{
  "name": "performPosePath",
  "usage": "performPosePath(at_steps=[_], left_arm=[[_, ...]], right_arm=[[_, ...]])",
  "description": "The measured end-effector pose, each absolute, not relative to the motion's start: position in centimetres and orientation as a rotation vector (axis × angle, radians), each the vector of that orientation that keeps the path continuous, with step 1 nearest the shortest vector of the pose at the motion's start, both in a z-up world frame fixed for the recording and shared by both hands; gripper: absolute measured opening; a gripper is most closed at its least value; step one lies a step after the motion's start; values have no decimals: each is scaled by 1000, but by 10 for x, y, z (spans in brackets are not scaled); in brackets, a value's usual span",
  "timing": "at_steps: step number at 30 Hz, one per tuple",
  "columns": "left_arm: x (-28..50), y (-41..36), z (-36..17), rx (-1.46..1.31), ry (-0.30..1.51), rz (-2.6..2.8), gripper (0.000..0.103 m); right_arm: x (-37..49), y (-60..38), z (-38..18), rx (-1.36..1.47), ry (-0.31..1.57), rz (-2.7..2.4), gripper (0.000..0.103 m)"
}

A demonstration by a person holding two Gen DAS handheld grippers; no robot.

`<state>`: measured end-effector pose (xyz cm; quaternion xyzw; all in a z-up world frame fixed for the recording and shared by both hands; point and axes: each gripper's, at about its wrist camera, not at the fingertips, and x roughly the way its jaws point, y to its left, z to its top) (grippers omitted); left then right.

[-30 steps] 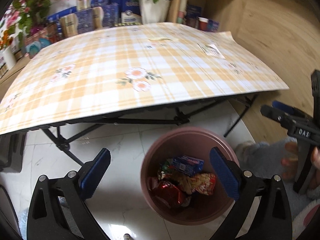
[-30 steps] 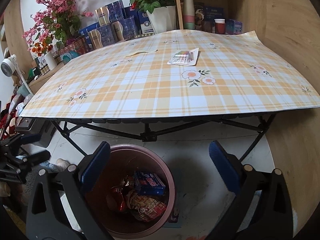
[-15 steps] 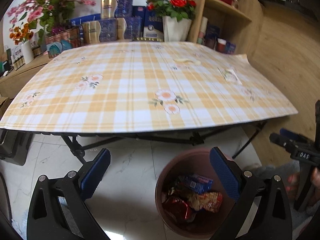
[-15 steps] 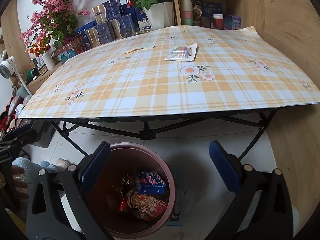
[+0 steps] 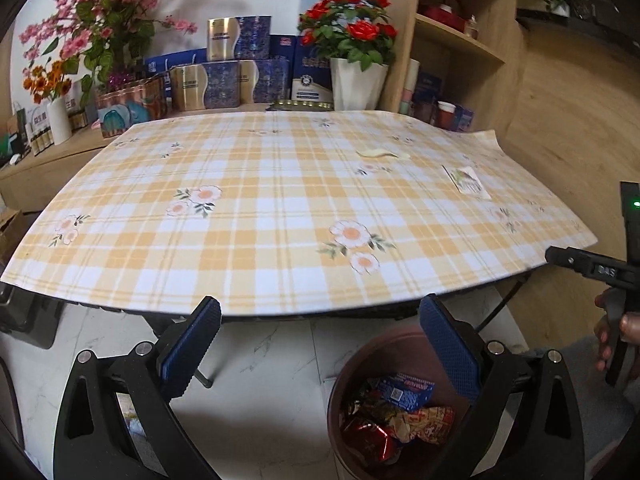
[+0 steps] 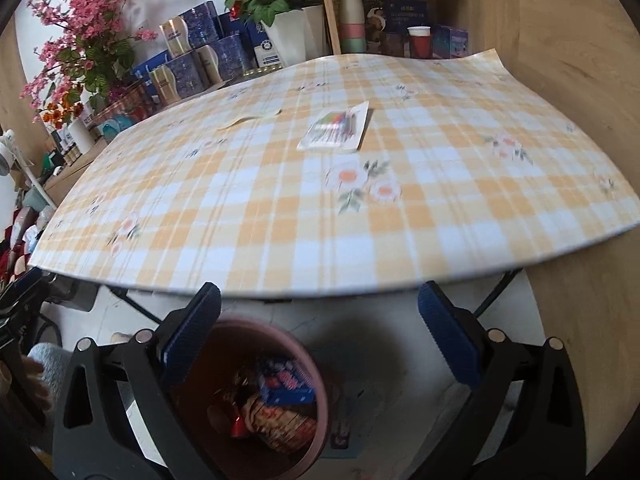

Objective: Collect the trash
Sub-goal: 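Move both tools back over the table toward the candle card, then grasp the rainbow candle card with the right tool while the left tool grasps the cream spork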

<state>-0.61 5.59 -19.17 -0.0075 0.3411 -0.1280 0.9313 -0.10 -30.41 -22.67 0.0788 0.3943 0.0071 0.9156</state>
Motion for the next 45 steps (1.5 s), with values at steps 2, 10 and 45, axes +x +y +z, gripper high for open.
performPosePath(at_steps=[2,10,45], left_arm=[[1,61,-189,-23,704,-244,97],[39,83,-182,-139,729,-219,97],[123,24,-164,7,718,-372,93]], right_arm=[[21,-309,-222,141,817,-5,97],[129,-320,-216,172,868,-24,97],[193,-296,-225,59,824,-34,38]])
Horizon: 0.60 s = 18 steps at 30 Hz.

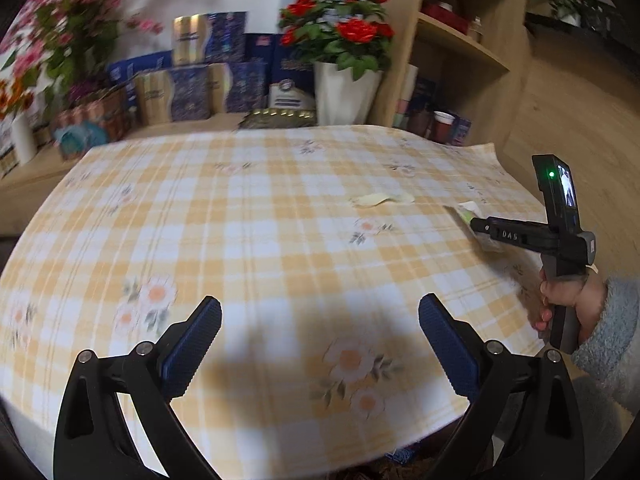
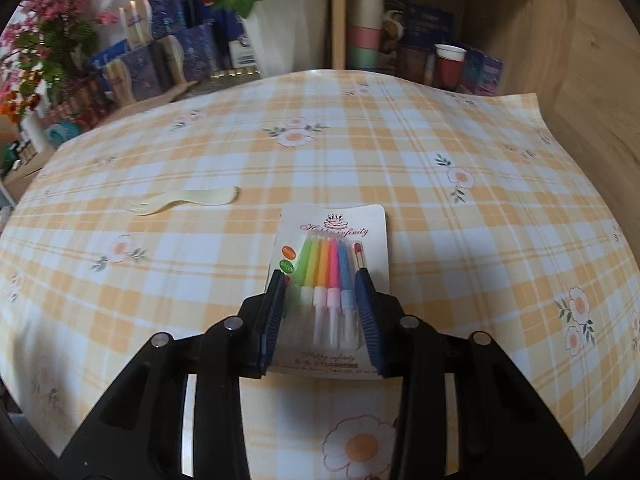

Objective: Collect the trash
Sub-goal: 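Grasp the rainbow candle card with the right tool while the left tool grasps the cream spork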

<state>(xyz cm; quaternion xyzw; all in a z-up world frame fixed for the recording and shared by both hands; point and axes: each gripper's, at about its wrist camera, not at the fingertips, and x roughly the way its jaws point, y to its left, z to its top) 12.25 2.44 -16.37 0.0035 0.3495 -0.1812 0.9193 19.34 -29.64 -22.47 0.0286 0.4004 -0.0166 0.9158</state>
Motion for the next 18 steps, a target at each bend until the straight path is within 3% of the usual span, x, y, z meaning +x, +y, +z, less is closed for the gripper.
performPosePath(at_steps=[1,5,8,11,15,18], left_arm=[[136,16,-158,19,717,-407,88],[182,-13,-146,36,726,-508,85],[224,-45,-147,90,754,-577,77],[265,-83,-163,173,830,-667,65],[293,-125,-189,396,861,-706,40],[310,-139,-199,451,875,-742,37]], right_arm=[[192,-298,-222,66,818,-27,38],[186,-308,-213,119,797,-9,38],[180,-314,-208,136,778,-3,38],[173,-322,-205,159,770,6,38],[162,-335,-204,200,767,16,38],[154,-346,-203,226,766,18,38]])
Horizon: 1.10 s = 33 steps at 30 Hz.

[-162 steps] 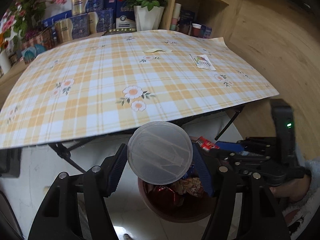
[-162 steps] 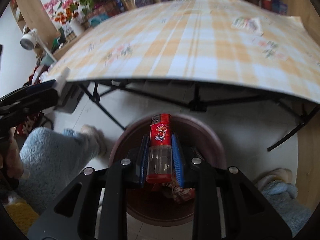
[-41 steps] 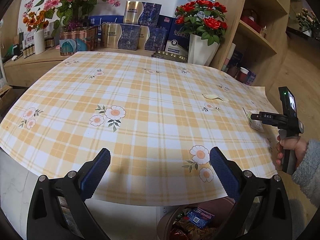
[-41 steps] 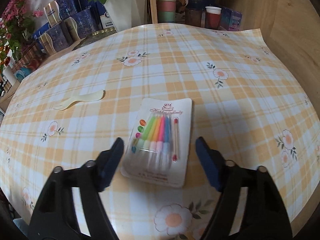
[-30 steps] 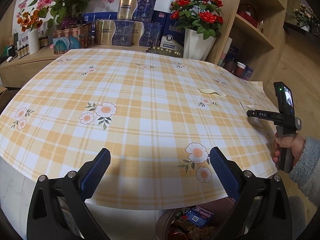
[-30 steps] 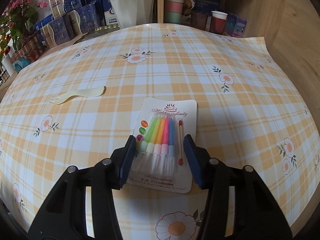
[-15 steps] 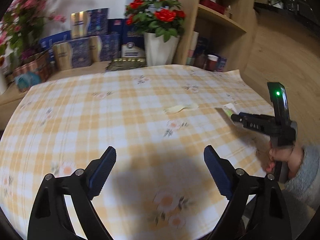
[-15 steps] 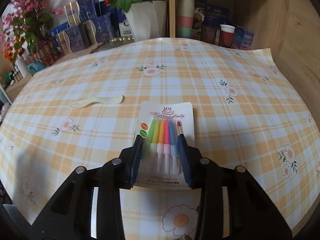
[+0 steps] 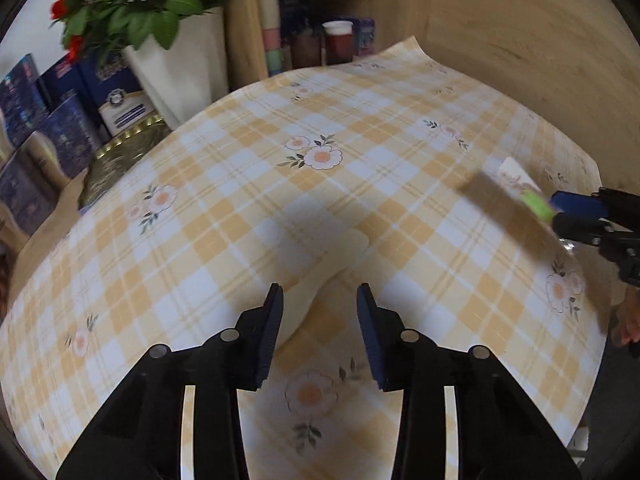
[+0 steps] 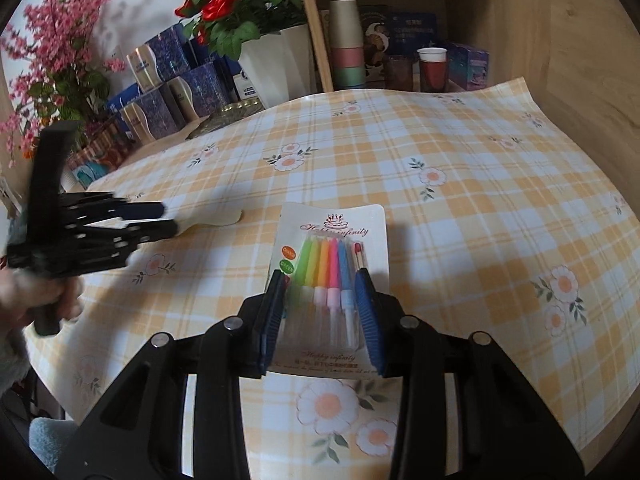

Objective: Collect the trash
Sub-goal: 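Grasp the rainbow candle card with the right tool while the left tool grasps the cream spork, then carry the spork over the bin and open the left tool while the right tool holds the card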

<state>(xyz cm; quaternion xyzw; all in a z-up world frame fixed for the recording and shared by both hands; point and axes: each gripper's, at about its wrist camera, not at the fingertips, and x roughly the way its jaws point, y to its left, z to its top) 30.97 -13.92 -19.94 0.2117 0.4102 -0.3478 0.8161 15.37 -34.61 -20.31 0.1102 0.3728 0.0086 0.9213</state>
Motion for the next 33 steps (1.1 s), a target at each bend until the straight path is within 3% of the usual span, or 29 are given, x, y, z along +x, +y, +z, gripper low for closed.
performPosePath(at_steps=[6,14,23,33], left_arm=[[331,-156,-216,519,922,-780,36],[329,-149,-222,469,982,-803,13],[268,-115,-198,356,965,-786,13],[141,-61,-156,179,924,-771,13]], right_arm=[[142,-361,-204,276,762,9,38],[133,-366,-203,292,760,1,38],[118,-353,-192,296,747,24,38],[72,-311,-176,274,745,98,38]])
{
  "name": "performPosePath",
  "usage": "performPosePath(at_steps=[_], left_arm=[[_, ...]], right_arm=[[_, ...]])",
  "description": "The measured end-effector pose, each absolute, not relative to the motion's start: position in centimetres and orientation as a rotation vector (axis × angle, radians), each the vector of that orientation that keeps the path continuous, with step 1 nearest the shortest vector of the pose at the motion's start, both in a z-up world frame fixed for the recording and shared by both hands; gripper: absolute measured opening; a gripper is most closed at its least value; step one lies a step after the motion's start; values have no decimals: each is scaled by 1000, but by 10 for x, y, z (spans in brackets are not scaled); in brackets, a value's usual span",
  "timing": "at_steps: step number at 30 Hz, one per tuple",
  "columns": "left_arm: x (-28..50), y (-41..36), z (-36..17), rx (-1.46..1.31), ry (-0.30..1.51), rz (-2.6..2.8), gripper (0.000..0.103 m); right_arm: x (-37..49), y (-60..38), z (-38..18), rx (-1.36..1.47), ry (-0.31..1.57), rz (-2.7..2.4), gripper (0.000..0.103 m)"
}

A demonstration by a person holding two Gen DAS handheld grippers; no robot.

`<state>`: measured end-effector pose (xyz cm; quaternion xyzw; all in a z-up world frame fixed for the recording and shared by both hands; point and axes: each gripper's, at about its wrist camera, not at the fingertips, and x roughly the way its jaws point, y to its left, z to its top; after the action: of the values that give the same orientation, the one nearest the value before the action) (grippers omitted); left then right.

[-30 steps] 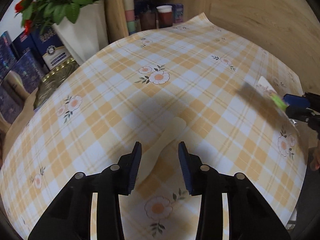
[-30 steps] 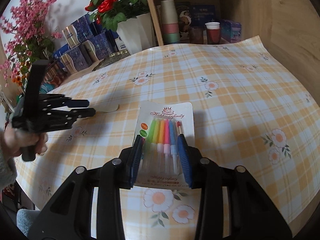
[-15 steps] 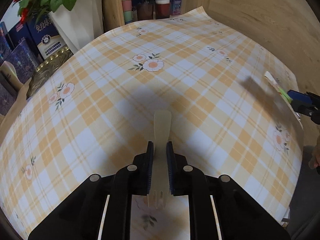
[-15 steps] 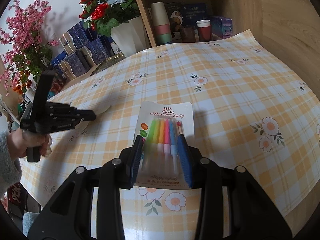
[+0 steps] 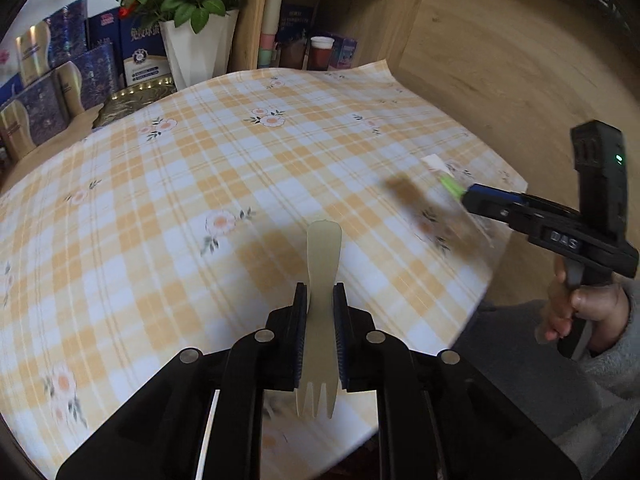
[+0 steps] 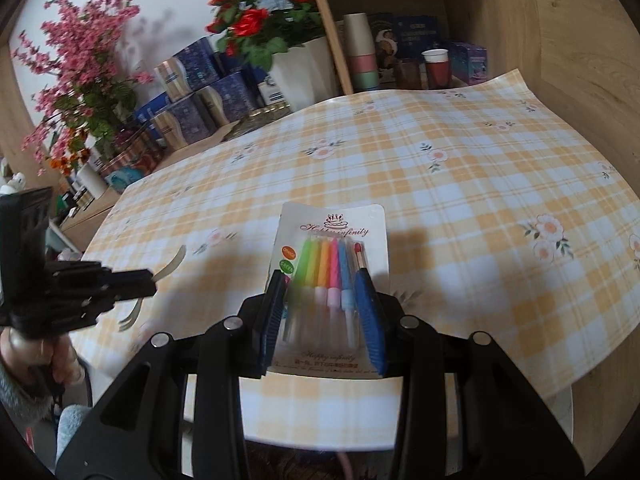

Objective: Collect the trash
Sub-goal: 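Carry the spork over the bin and open the left tool while the right tool holds the card, then lower the candle card over the bin and open the right tool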

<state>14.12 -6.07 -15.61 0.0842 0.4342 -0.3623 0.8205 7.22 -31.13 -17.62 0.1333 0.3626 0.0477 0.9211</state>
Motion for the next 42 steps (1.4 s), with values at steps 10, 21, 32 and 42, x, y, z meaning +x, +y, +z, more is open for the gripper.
performPosePath(at_steps=[10,21,32,42], left_arm=[[30,-20,-161,80,944,-800,13],[-22,-30,-246,139,1150,-771,13],[-8,-44,-277,181,1154,-683,46],[-21,1,-207,68,909,-542,87]], right_arm=[[2,-275,-166,249,718,174,38],[-44,-268,-172,243,730,196,38],[-60,-282,-180,267,748,169,38],[-64,-265,-202,271,823,215,39]])
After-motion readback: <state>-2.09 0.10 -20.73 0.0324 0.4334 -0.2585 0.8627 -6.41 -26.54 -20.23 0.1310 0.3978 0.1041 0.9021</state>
